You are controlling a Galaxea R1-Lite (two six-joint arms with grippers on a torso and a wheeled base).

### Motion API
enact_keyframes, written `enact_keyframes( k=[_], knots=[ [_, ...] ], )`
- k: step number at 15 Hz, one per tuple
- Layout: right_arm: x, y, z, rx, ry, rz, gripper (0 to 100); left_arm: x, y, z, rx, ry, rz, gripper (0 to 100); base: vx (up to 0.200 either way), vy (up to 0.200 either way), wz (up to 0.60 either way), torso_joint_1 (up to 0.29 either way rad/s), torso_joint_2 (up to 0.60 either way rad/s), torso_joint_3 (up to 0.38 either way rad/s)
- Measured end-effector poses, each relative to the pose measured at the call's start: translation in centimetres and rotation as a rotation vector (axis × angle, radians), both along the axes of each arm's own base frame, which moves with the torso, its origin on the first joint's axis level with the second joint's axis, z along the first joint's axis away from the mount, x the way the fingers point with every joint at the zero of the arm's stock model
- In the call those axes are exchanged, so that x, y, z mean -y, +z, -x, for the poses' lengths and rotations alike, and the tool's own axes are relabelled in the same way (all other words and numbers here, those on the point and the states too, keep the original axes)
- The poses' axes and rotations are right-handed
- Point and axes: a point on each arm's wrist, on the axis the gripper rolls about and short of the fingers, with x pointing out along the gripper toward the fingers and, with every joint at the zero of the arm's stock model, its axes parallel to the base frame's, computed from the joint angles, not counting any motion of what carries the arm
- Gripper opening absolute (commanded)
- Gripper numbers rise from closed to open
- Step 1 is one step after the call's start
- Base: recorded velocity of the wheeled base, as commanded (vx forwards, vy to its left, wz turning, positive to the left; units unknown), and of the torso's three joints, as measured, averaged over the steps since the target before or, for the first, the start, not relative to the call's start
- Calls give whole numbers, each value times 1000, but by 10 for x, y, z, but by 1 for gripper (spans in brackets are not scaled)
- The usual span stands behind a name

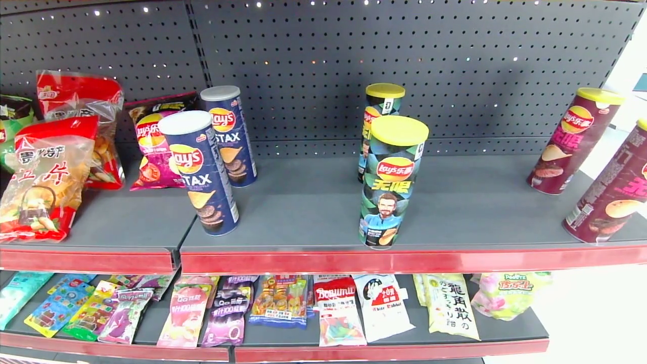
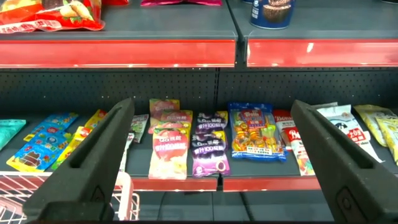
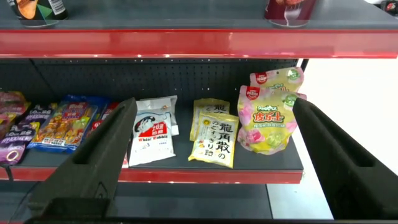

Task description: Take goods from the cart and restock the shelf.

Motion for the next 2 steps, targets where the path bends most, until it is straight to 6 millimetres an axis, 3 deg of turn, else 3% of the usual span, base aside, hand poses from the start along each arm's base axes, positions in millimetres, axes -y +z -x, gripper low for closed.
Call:
enact_keyframes(
  k=[2],
  knots=[
    [0,0,0,0,0,0,100,0,0,0,0,0,0,100,0,0,0,0,0,0]
  ],
)
